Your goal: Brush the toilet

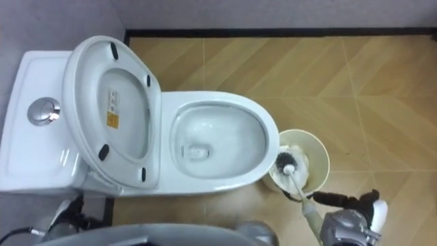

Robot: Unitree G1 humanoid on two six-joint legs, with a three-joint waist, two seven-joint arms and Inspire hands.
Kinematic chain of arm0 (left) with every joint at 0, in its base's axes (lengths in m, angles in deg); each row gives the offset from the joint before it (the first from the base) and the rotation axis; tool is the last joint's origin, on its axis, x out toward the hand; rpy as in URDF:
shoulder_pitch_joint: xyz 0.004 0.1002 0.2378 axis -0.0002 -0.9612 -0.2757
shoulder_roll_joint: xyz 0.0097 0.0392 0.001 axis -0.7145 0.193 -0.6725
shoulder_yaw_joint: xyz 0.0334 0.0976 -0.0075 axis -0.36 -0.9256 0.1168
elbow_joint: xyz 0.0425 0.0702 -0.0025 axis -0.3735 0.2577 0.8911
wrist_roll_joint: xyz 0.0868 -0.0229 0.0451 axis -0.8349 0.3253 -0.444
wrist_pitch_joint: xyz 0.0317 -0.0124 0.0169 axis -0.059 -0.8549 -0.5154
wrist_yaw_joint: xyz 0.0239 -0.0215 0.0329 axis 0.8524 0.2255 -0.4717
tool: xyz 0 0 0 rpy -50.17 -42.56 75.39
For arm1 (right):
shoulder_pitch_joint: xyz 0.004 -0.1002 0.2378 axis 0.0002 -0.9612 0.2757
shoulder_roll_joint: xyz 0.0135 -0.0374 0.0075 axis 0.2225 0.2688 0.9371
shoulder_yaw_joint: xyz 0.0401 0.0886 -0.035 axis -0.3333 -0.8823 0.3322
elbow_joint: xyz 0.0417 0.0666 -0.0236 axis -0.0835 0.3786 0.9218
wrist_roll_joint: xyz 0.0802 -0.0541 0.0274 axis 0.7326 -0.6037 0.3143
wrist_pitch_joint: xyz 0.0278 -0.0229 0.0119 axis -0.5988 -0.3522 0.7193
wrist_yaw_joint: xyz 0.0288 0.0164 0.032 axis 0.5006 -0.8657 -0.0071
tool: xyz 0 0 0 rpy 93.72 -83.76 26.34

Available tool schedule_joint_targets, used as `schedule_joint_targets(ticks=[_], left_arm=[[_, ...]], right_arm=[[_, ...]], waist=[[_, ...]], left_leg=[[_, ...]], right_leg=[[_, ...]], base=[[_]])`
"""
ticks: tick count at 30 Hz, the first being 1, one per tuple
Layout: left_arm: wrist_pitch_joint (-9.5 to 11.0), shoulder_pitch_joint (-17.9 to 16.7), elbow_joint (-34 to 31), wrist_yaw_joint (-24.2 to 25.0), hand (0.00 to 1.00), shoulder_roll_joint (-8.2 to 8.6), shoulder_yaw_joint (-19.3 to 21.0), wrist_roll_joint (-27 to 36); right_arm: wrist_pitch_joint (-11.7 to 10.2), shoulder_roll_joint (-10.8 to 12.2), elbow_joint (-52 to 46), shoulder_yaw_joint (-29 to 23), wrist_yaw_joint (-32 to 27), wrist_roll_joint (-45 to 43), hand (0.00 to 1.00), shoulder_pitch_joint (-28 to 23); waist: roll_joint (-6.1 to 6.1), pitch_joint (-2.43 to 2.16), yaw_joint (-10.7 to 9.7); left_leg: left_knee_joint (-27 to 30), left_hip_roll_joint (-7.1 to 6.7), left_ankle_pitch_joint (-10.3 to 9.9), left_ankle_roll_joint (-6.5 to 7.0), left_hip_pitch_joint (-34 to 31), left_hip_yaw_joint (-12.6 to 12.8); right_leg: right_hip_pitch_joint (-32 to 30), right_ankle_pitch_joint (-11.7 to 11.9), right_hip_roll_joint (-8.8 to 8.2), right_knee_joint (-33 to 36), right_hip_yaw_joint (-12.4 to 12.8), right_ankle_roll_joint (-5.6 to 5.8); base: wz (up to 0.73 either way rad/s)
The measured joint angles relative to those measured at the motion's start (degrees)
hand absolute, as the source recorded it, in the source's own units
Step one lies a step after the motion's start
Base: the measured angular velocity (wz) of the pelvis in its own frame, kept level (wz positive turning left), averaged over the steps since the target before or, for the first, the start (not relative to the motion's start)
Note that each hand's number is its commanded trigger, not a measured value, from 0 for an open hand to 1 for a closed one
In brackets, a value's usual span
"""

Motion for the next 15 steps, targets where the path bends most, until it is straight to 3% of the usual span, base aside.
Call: schedule_joint_targets(ticks=[6,7,8,9,10,12,15], left_arm=[[2.04,4.41,1.66,-1.76,0.0,0.1,-2.78,3.65],[2.04,5.83,2.29,-2.04,0.0,0.11,-3.44,4.67],[2.04,6.58,2.58,-2.26,0.0,0.12,-3.65,5.1],[2.12,7.76,3.08,-3.24,0.0,-0.24,-3.94,5.81],[2.23,9.38,4.68,-4.05,0.0,-0.07,-3.99,5.9],[2.24,12.76,6.3,-3.92,0.0,0.3,-5.26,5.95],[3.23,14.89,5.99,-4.05,0.0,0.21,-6.85,6.44]], right_arm=[[-1.15,-0.85,8.81,1.41,0.05,-1.82,0.0,7.38],[-1.4,-1.41,10.6,1.8,0.18,-1.94,0.0,9.52],[-1.65,-1.7,10.86,1.89,0.28,-1.92,0.0,10.15],[-2.44,-1.88,11.67,2.45,0.36,-1.89,0.0,11.15],[-3.36,-2.71,12.95,3.47,0.46,-1.97,0.0,13.05],[-3.51,-4.35,15.78,3.86,0.55,-2.71,0.0,14.91],[-3.34,-5.81,17.86,4.82,0.95,-3.82,0.0,15.8]], waist=[[1.15,0.63,0.56],[1.38,1.01,0.8],[1.45,1.4,1.14],[0.87,1.62,1.86],[0.51,1.95,1.68],[1.65,2.4,0.96],[1.71,2.44,2.13]], left_leg=[[3.18,-0.1,0.2,0.24,-7.93,-5.1],[3.6,-0.27,0.29,0.37,-9.09,-7.68],[3.76,-0.21,0.32,0.39,-9.53,-9.56],[5.09,-0.68,0.32,0.36,-11.76,-12.6],[8.23,-1.4,-0.07,0.09,-15.29,-13.84],[11.23,-1.47,-0.01,-0.32,-20.16,-11.62],[11.69,-0.81,0.33,-0.44,-23.33,-7.64]], right_leg=[[-9.98,-0.02,-0.23,8.17,-1.14,-0.01],[-13.68,-0.14,-0.59,12.47,-2.46,-0.17],[-16.03,-0.77,-0.73,15.16,-2.9,-0.84],[-20.24,-0.49,0.0,13.91,-2.01,-2.45],[-22.69,1.74,-0.54,12.31,-3.07,-3.76],[-24.35,2.59,-0.81,12.68,-5.46,-4.07],[-28.11,2.55,-0.63,14.12,-5.37,-4.07]], base=[[0.07],[-0.11],[-0.2],[-0.11],[0.05],[0.44],[0.27]])
